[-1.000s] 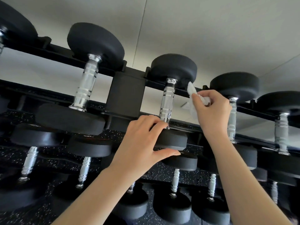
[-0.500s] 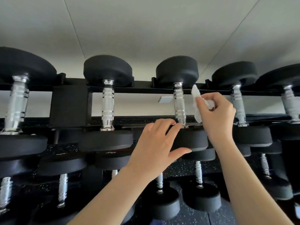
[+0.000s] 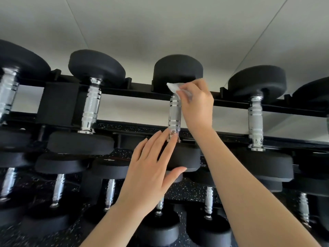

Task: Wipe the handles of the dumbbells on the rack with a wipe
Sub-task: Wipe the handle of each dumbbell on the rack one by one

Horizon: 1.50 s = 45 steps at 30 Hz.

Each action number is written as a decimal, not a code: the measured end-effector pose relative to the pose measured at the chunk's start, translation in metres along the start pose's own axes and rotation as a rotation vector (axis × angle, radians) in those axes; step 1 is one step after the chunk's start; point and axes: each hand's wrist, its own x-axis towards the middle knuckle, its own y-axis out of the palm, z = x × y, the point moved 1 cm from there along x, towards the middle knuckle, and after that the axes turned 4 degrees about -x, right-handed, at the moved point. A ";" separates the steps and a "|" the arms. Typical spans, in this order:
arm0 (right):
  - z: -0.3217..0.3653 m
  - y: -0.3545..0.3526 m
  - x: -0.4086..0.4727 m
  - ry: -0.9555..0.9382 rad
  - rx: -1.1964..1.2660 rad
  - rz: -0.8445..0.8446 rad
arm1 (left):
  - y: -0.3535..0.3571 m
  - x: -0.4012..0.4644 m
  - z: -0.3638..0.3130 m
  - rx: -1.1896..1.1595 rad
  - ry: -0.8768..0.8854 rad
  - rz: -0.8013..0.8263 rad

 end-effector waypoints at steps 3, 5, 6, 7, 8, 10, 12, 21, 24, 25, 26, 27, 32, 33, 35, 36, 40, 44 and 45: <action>0.002 0.008 -0.002 0.051 0.014 -0.065 | -0.001 -0.005 0.003 0.005 -0.036 -0.022; 0.006 0.009 0.001 0.102 0.032 -0.075 | -0.002 -0.007 0.007 -0.003 -0.052 -0.038; 0.007 0.010 0.002 0.121 0.038 -0.071 | -0.003 -0.008 0.008 -0.012 -0.055 -0.044; 0.008 0.010 0.003 0.132 0.042 -0.061 | -0.004 -0.008 0.010 -0.020 -0.056 -0.051; 0.009 0.010 0.003 0.132 0.040 -0.042 | -0.004 -0.009 0.011 -0.026 -0.059 -0.055; 0.009 0.008 0.004 0.109 0.019 0.019 | -0.006 -0.009 0.013 -0.039 -0.066 -0.056; 0.008 0.002 0.007 0.099 0.008 0.105 | -0.006 -0.009 0.013 -0.059 -0.069 -0.054; 0.009 -0.036 -0.027 0.083 0.054 0.562 | -0.001 -0.009 0.015 -0.168 -0.073 -0.074; 0.007 -0.042 -0.039 0.084 0.054 0.667 | -0.001 -0.009 0.015 -0.181 -0.067 -0.108; 0.006 -0.044 -0.040 0.099 0.064 0.695 | -0.002 -0.008 0.015 -0.187 -0.067 -0.114; 0.005 -0.045 -0.040 0.117 0.079 0.717 | -0.001 -0.009 0.015 -0.196 -0.069 -0.114; 0.004 -0.046 -0.039 0.133 0.091 0.739 | -0.001 -0.009 0.014 -0.209 -0.076 -0.110; -0.004 -0.049 -0.035 0.162 0.102 0.825 | -0.003 -0.010 0.013 -0.271 -0.149 -0.109; -0.006 -0.049 -0.036 0.180 0.111 0.832 | -0.004 -0.010 0.013 -0.272 -0.155 -0.110; -0.011 -0.051 -0.038 0.223 0.127 0.829 | -0.005 -0.009 0.013 -0.266 -0.154 -0.105; -0.013 -0.052 -0.039 0.241 0.127 0.817 | -0.006 -0.009 0.013 -0.261 -0.150 -0.099; -0.022 -0.050 -0.045 0.320 0.141 0.764 | -0.006 -0.009 0.014 -0.255 -0.143 -0.087; -0.026 -0.043 -0.052 0.457 0.299 0.684 | -0.006 -0.009 0.013 -0.301 -0.148 -0.102; -0.026 -0.041 -0.054 0.483 0.337 0.643 | -0.006 -0.009 0.014 -0.314 -0.146 -0.106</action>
